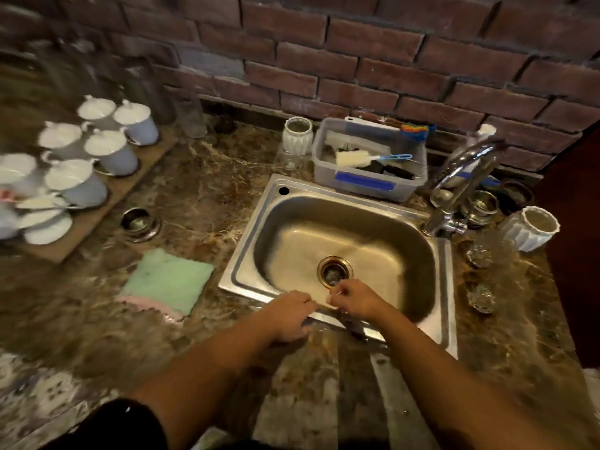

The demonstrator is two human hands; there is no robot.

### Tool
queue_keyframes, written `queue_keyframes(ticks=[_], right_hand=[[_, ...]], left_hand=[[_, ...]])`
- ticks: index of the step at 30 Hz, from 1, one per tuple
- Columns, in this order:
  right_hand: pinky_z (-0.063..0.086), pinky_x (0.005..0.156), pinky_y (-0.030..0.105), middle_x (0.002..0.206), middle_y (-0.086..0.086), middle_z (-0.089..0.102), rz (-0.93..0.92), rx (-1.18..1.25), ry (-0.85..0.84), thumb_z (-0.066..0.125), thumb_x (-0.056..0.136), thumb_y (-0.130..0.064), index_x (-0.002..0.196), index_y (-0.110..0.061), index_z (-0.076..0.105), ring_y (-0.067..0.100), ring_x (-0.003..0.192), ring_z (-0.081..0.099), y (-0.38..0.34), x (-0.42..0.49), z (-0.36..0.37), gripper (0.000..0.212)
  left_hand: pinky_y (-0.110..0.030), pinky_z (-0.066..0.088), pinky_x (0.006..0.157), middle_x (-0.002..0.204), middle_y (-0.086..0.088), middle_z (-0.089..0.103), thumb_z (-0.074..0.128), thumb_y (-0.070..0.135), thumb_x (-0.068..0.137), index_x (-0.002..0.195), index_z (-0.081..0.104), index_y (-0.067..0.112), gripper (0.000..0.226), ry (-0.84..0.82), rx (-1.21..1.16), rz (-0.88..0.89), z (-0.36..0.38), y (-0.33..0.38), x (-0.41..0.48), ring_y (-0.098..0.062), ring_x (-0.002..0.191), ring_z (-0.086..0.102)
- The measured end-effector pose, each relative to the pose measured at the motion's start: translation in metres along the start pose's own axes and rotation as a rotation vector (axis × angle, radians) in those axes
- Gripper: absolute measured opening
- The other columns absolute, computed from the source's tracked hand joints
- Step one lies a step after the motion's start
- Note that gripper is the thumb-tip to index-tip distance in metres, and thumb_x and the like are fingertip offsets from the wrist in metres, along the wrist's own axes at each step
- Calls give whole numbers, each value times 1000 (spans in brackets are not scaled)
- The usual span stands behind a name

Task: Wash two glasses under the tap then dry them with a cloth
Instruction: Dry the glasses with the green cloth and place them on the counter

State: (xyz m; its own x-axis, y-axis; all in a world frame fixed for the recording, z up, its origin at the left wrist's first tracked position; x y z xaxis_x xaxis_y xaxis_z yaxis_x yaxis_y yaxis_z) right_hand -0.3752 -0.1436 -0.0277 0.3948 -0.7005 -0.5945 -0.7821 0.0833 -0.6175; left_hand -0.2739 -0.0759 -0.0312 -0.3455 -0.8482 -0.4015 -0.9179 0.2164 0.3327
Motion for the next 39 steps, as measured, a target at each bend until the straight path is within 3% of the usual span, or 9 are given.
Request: queue_keyframes(ticks=[4,6,11,14,21,27,31,34,39], right_hand=[[52,73,36,72,-1,67,-51,-74,17,66,85,-20,70,-20,66,18,75,63,-61,10,46,15],[51,73,33,82,3,71,-84,-114,40,69,85,-24,81,-19,71,22,82,67,-91,20,67,7],[52,87,33,112,9,68,-190,-166,87,69,88,-25,116,-11,66,23,103,66,-166,44,116,32],[52,87,37,116,10,63,-272,-231,186,65,88,-27,118,-14,60,23,104,63,-204,54,139,34],[47,99,43,130,15,54,-275,-484,180,67,85,-33,130,-13,49,35,123,49,-241,87,201,52],[51,89,41,122,18,58,-154,-547,271,64,90,-28,110,-10,58,37,115,55,-237,96,195,27],[48,74,36,103,12,61,-134,-344,221,65,85,-27,88,-18,57,31,98,61,-231,94,187,13],[43,65,31,82,2,60,-108,59,195,74,80,-19,78,-19,55,19,80,59,-222,80,172,19],[52,73,39,80,8,67,-122,664,146,77,83,-9,81,-15,66,22,76,63,-210,42,139,12]], left_hand=[[-43,49,95,128,-13,55,56,32,94,122,60,14,34,40,86,-78,-29,-91,-55,-34,118,54],[-43,50,95,129,-14,52,57,28,92,123,60,15,33,128,65,-85,-44,-136,-81,-35,117,53],[-39,44,98,138,-19,50,60,16,90,132,54,7,43,226,27,-208,-73,-234,-127,-37,124,50],[-36,40,102,139,-16,50,60,17,91,142,47,9,54,185,32,-248,-72,-275,-135,-34,129,48],[-39,42,95,128,-15,56,65,21,91,129,57,9,40,224,24,-224,-63,-321,-128,-34,120,52],[-39,44,89,112,-16,59,68,33,87,103,66,10,29,216,5,-236,-62,-340,-124,-34,110,53],[-37,46,75,94,-12,64,72,27,84,91,64,6,24,213,-259,-240,-71,-344,-134,-27,90,60],[-30,42,60,74,-1,58,78,19,84,81,60,9,21,255,-624,-259,-86,-341,-155,-15,69,55],[-22,39,54,68,2,51,74,16,87,79,58,2,23,372,-808,-183,-127,-290,-182,-6,58,47]])
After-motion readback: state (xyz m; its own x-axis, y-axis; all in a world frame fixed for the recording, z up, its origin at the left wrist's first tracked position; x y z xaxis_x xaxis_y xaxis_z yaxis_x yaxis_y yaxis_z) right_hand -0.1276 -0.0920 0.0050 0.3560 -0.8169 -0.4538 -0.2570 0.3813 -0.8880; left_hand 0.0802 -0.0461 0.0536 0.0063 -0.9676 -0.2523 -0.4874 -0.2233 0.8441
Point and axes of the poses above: each hand's wrist, its own x-axis towards the middle knuckle, its own z-axis out of the palm, y = z × x, the point moved 10 cm from there along x, towards the middle knuckle
